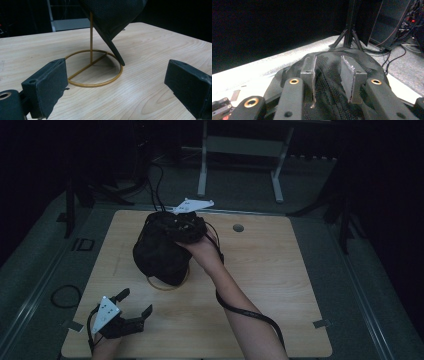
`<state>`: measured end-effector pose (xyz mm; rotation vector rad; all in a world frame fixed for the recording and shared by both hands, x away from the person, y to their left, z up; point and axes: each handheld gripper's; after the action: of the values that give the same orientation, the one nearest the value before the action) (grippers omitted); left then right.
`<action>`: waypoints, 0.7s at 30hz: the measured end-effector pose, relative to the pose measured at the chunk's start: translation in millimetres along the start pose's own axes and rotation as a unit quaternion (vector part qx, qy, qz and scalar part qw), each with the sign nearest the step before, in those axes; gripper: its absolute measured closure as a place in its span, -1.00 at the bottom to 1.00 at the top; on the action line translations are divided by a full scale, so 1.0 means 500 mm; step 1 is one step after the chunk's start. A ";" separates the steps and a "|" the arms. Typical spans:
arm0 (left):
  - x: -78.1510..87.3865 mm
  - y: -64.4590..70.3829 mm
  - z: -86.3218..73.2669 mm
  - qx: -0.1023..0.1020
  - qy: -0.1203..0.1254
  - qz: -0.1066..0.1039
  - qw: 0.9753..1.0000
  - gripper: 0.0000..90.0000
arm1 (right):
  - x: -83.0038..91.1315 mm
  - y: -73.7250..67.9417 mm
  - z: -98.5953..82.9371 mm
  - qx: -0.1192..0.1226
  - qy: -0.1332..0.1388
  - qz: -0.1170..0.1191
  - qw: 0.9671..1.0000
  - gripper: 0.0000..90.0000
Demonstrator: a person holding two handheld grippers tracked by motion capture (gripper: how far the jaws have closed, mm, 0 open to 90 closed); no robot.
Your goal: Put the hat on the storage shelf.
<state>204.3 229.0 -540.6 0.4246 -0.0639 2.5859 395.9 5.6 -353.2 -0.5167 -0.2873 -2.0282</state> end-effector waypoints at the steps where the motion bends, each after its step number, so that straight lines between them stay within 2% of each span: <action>1: 0.000 0.000 0.000 -0.001 0.000 0.000 1.000 -0.89 | 0.000 -0.001 0.003 0.000 -0.003 0.003 1.000 0.42; 3: -0.001 0.001 0.000 -0.001 -0.002 -0.001 1.000 -0.89 | 0.004 -0.004 0.005 0.005 0.000 -0.004 1.000 0.42; 6: 0.000 0.001 -0.001 -0.001 0.003 -0.001 1.000 -0.89 | 0.006 -0.005 0.005 0.005 0.004 -0.001 1.000 0.42; 9: 0.001 -0.001 0.000 0.001 0.004 0.002 1.000 -0.89 | 0.011 -0.001 0.008 0.002 0.011 -0.005 1.000 0.33; 11: 0.000 -0.003 -0.002 0.004 0.002 0.003 1.000 -0.89 | 0.013 0.001 0.009 0.003 0.007 -0.002 1.000 0.22; 12: 0.000 -0.004 -0.002 0.004 0.002 0.002 1.000 -0.89 | 0.016 0.003 0.010 0.007 0.004 0.003 1.000 0.09; 13: 0.000 -0.004 -0.003 0.004 0.000 0.002 1.000 -0.89 | 0.016 0.003 0.010 0.007 0.004 0.003 1.000 0.09; 14: -0.001 -0.003 -0.003 0.005 0.000 0.001 1.000 -0.89 | 0.019 0.004 0.009 0.010 0.003 0.003 1.000 -0.02; 19: -0.002 0.000 -0.004 0.003 0.001 -0.003 1.000 -0.89 | 0.030 0.008 0.003 0.011 0.007 -0.004 1.000 -0.16; 21: -0.002 0.002 -0.004 0.002 0.000 -0.005 1.000 -0.89 | 0.037 0.013 -0.008 0.003 0.009 0.007 1.000 -0.32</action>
<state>204.1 227.9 -542.9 0.4241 -0.0569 2.5775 392.6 -13.4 -348.4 -0.4960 -0.2778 -2.0170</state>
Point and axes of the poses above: each handheld gripper's, and its own axes: x roughly backward along the jaws, z roughly out of its top, y roughly to its right, and after that the axes turned 5 degrees about -y, right-handed
